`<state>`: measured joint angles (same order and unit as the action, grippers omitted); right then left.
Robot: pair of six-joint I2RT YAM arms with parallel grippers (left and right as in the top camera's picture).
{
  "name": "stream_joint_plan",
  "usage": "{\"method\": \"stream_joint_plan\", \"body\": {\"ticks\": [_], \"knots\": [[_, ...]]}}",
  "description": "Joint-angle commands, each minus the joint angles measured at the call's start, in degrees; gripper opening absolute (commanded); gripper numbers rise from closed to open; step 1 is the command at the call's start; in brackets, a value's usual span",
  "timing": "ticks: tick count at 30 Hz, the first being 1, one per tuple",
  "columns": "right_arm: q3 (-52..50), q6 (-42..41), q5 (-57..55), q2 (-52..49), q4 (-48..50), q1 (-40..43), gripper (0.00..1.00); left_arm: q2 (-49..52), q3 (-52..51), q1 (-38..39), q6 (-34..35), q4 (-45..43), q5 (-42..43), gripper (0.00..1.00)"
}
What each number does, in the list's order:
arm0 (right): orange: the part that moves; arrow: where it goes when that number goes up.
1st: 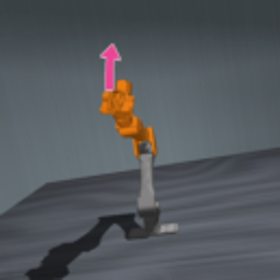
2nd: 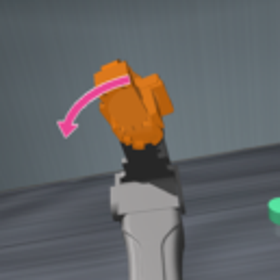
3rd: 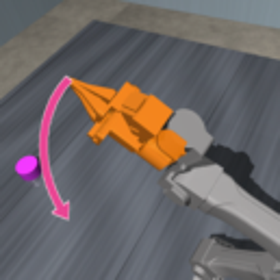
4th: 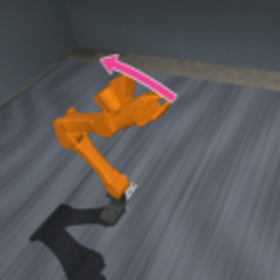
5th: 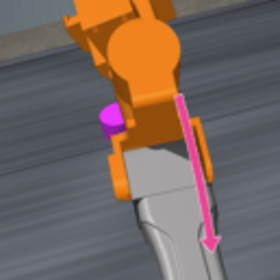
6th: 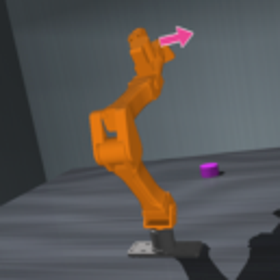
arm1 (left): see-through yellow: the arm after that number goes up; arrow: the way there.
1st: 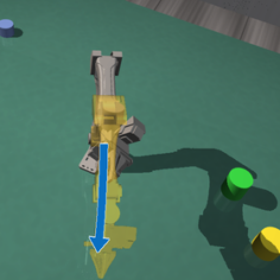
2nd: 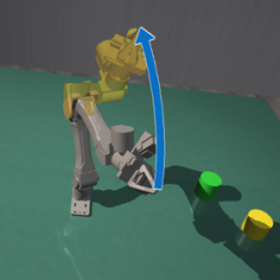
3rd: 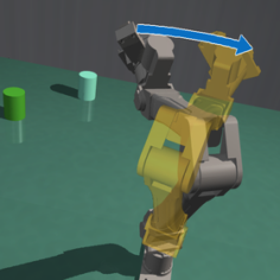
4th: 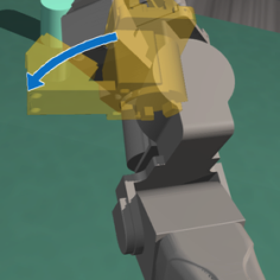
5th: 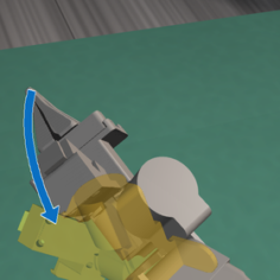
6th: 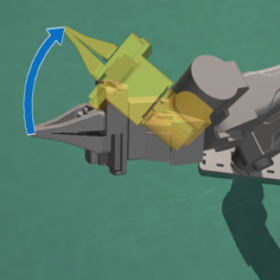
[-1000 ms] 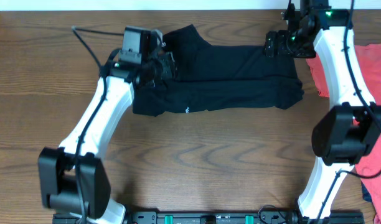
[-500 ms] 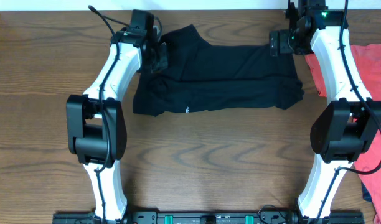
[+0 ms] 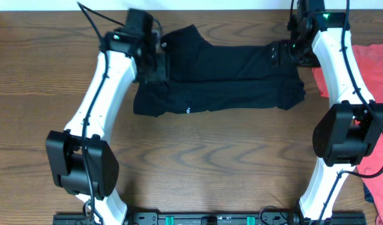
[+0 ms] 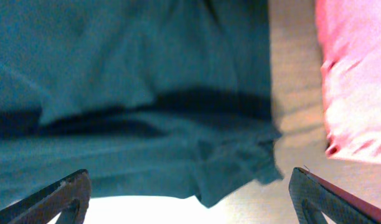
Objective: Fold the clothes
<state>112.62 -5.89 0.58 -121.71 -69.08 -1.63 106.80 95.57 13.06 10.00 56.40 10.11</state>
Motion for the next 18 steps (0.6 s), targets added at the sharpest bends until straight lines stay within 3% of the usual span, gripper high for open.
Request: {"method": "stream_joint_plan", "body": {"ticks": [1, 8, 15, 18], "knots": [[-5.1, -1.4, 1.0, 2.2, 0.5, -1.0, 0.99, -0.3, -6.2, 3.2, -0.9, -0.9, -1.7, 0.64], [-16.3, -0.9, 3.9, 5.0, 5.4, -1.8, 0.99, -1.0, -17.9, 7.9, 2.4, -10.0, -1.6, 0.65], [-18.7, -0.9, 7.2, 4.8, 8.6, -1.8, 0.99, 0.5, -20.4, 7.5, 3.1, -15.1, -1.6, 0.82], [-19.5, -0.9, 9.5, 4.0, 10.6, -1.8, 0.99, 3.0, -20.4, 7.1, 3.2, -15.4, -0.9, 0.83]]}}
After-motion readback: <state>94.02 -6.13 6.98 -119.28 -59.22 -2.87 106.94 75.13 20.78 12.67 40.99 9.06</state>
